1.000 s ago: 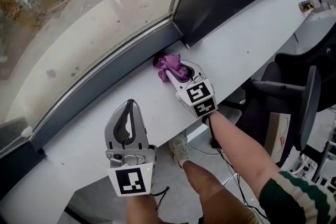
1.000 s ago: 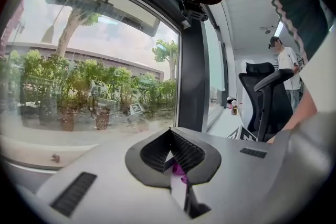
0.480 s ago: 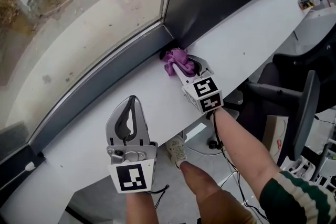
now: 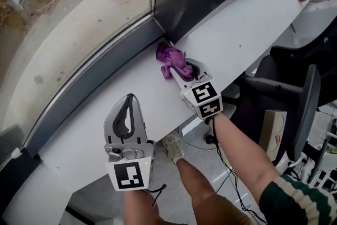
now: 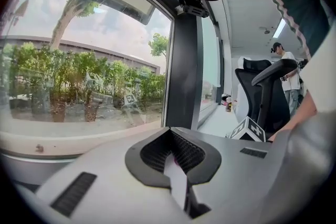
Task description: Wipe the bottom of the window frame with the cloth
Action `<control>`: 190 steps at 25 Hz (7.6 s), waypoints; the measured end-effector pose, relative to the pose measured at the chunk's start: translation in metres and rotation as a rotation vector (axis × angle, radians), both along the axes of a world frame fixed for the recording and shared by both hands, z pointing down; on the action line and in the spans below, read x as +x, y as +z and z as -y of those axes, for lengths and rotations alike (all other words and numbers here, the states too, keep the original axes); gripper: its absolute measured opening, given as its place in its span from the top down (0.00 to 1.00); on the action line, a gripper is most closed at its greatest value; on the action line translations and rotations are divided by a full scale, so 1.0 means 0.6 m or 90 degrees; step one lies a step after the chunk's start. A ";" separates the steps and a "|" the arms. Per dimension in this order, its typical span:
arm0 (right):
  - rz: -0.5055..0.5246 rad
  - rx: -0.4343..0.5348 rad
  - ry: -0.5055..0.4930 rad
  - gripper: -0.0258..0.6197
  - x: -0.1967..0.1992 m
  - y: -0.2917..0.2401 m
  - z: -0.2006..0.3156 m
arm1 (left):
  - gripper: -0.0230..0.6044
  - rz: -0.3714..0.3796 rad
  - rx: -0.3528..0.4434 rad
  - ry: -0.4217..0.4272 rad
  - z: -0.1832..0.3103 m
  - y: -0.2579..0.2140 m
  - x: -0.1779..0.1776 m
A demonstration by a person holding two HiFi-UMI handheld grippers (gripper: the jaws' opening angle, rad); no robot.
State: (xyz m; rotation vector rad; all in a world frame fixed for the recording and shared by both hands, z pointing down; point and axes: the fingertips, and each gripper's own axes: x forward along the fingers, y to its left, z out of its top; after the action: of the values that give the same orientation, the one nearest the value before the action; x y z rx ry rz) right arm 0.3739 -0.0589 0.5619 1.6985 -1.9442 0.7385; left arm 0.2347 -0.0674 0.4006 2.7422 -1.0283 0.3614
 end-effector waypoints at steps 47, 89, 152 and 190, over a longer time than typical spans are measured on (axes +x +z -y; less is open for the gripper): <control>0.007 -0.026 0.002 0.73 -0.012 0.015 -0.199 | 0.95 -0.004 -0.018 0.032 -0.113 0.041 0.021; 0.018 -0.099 0.146 0.73 -0.057 0.014 -0.301 | 0.95 -0.031 -0.047 0.030 -0.184 0.098 -0.001; 0.031 -0.100 -0.244 0.73 -0.689 0.001 -0.300 | 0.95 -0.013 -0.042 -0.259 -0.226 0.072 -0.653; 0.061 -0.100 -0.429 0.73 -1.057 -0.002 -0.312 | 0.95 0.031 -0.025 -0.438 -0.276 0.065 -1.018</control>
State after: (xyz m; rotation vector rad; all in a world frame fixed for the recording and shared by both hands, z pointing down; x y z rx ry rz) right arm -0.2602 0.1284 0.5607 0.8323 -2.2555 0.6859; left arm -0.3759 0.0981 0.4398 2.1632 -1.8438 0.3208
